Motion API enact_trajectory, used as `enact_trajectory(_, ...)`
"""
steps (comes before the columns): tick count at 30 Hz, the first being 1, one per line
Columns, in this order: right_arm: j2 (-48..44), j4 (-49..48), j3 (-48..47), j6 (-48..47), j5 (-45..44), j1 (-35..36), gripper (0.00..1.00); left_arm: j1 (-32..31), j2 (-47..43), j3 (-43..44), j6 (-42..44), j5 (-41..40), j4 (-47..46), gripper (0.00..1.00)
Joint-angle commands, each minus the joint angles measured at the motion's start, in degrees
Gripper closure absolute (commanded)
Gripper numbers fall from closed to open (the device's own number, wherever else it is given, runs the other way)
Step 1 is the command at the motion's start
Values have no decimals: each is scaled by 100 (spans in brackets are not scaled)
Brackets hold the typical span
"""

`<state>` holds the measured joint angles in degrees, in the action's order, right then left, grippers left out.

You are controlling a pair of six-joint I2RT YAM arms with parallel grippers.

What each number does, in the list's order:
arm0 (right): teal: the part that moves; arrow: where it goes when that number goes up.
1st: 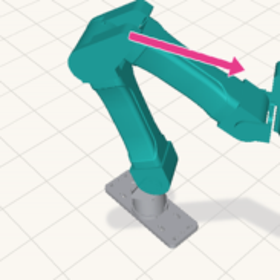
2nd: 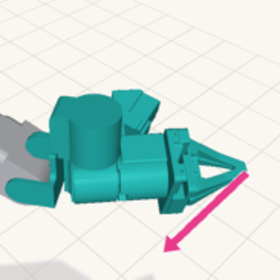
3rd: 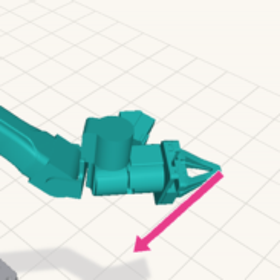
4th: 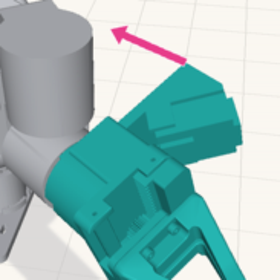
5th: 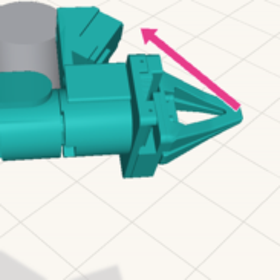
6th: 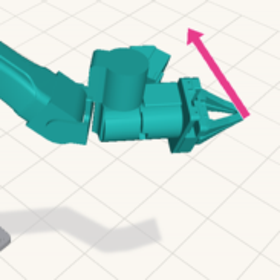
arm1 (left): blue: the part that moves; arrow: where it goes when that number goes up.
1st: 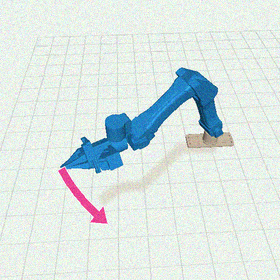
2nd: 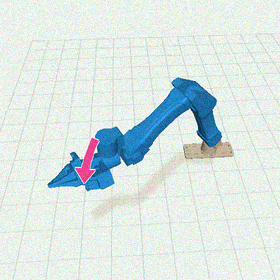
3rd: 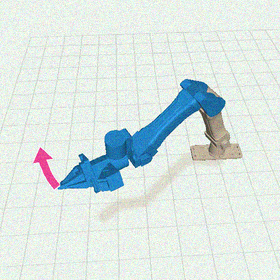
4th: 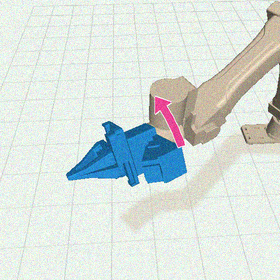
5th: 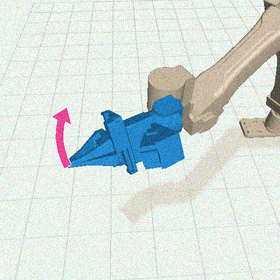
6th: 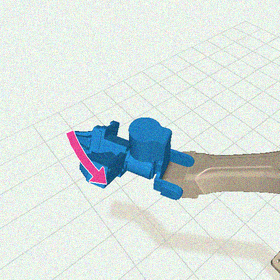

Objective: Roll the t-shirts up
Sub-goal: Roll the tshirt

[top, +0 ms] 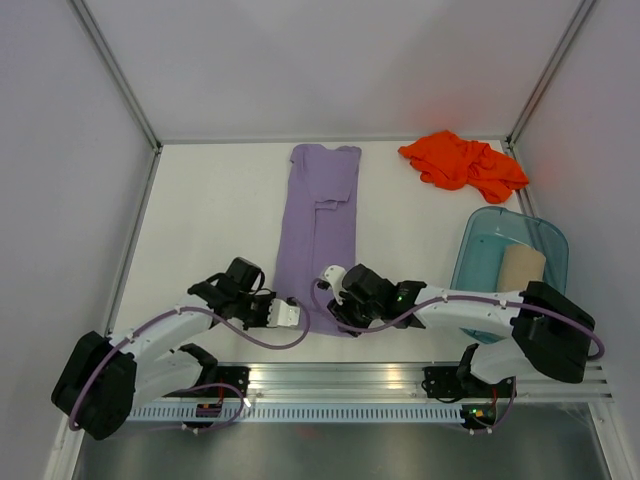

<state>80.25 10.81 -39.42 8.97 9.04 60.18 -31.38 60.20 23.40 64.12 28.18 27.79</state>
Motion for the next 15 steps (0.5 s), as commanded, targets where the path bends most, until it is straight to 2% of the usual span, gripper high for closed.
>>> enact_trajectory(1, -342, -290, 75, -421, -464, 107, 63, -26, 306, 226, -689, -217, 261, 98)
enact_trajectory(7, -247, -114, -57, -685, -860, 713, 63, 44, 563, 613, -1112, 143, 797, 98)
enact_trajectory(11, -36, 544, -347, -844, -1719, 1135, 65, 158, 563, 727, -1173, 319, 1000, 98)
enact_trajectory(15, -430, 308, -66, -1019, -1721, 1338, 64, 369, 545, 894, -1165, 494, 1211, 98)
